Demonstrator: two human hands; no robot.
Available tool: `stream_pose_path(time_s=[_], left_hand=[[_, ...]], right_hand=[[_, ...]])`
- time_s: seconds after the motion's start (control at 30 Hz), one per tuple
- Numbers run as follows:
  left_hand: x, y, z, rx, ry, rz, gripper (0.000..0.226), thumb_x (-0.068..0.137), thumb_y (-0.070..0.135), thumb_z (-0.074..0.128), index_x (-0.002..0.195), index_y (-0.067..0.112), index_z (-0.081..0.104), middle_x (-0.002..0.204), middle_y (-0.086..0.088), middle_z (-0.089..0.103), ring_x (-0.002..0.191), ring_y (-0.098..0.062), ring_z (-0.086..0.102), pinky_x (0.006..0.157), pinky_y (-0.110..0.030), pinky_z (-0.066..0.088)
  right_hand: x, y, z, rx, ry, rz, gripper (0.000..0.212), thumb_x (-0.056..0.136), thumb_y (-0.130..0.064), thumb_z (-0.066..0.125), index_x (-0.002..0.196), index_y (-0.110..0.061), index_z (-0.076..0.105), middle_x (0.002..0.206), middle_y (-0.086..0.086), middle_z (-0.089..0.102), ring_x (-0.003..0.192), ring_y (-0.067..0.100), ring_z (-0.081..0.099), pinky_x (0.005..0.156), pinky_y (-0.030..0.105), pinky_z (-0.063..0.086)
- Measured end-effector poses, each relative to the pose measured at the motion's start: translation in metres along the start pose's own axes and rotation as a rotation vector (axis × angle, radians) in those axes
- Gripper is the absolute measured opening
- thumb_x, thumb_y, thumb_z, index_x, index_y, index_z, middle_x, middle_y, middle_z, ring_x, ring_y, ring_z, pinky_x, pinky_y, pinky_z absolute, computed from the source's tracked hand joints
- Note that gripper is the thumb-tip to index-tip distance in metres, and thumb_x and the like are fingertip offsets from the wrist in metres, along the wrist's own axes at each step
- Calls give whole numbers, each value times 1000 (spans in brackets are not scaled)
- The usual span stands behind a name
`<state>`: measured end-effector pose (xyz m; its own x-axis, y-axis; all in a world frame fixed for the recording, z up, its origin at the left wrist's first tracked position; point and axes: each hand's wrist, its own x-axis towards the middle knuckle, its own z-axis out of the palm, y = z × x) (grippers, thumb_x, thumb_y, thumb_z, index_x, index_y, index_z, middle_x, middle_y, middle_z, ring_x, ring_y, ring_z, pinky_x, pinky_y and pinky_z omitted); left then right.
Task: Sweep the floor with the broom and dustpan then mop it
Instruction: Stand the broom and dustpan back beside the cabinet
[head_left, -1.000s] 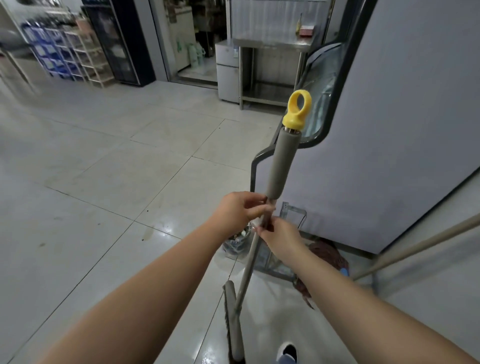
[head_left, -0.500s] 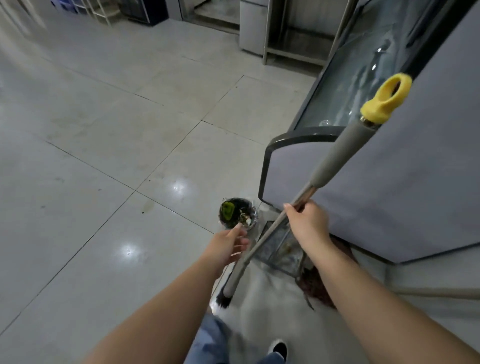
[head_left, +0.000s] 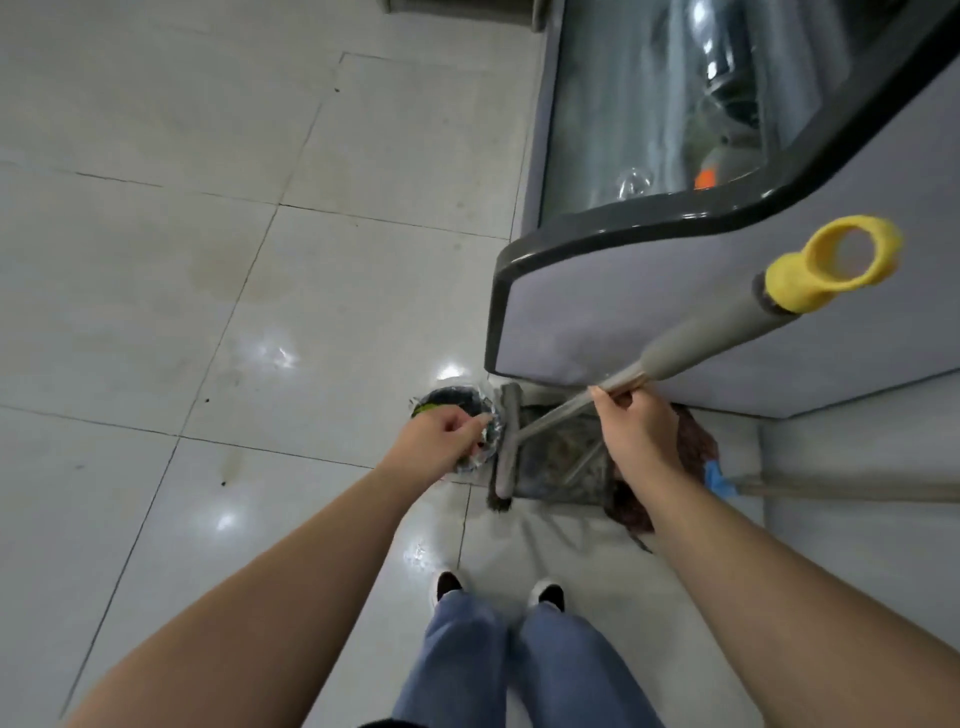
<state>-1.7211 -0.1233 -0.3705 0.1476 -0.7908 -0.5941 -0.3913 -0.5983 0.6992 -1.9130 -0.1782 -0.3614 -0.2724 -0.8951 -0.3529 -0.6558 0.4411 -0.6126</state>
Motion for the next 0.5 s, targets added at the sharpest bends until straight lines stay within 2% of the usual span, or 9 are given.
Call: stream_pose_path(time_s=[0.1,0.2,0.27,0.3,0.37,0.43,0.5], left_hand=[[36,3,-3,181,-42,54,34,90,41,54,78,10,63,82,-10,68,77,-21,60,68,-27,45],[72,6,6,375,-97,119,25,89,44,54,77,22,58,69,9,57,65,-7,52,56,-18,38],[92,7,22,412,-141,141,21,89,47,53,78,28,55,69,14,53,65,-2,49,54,-17,35],[102,6,32,406,-163,141,21,88,48,53,79,30,54,70,15,52,66,-2,48,54,-16,34],[119,5,57,375,-204,139,21,88,50,51,77,32,53,72,16,52,68,-1,48,55,-15,31],[133,5,84,317,-259,125,21,90,49,50,79,32,57,79,13,57,76,-4,53,62,-18,35],[145,4,112,273,-324,127,28,93,45,46,104,26,64,99,5,61,96,-13,56,77,-22,37]], right_hand=[[27,10,7,16,24,14,35,91,-31,58,105,0,66,110,19,67,108,34,56,85,32,41],[53,28,15,45,33,43,33,89,-32,59,101,-2,65,103,17,69,103,33,60,78,27,41],[66,49,20,68,40,60,28,88,-30,62,96,-4,65,98,16,71,99,31,63,80,25,42],[71,62,23,82,36,68,25,87,-28,63,93,-4,66,96,17,71,99,31,64,85,27,46],[78,85,28,145,10,100,23,87,-23,64,98,-3,67,102,19,69,104,34,62,96,42,47],[84,102,32,230,-5,101,23,88,-19,63,107,-6,65,110,15,66,111,33,59,99,47,45],[91,116,36,251,0,74,27,88,-20,63,113,-11,63,103,-5,65,110,23,58,101,37,43]])
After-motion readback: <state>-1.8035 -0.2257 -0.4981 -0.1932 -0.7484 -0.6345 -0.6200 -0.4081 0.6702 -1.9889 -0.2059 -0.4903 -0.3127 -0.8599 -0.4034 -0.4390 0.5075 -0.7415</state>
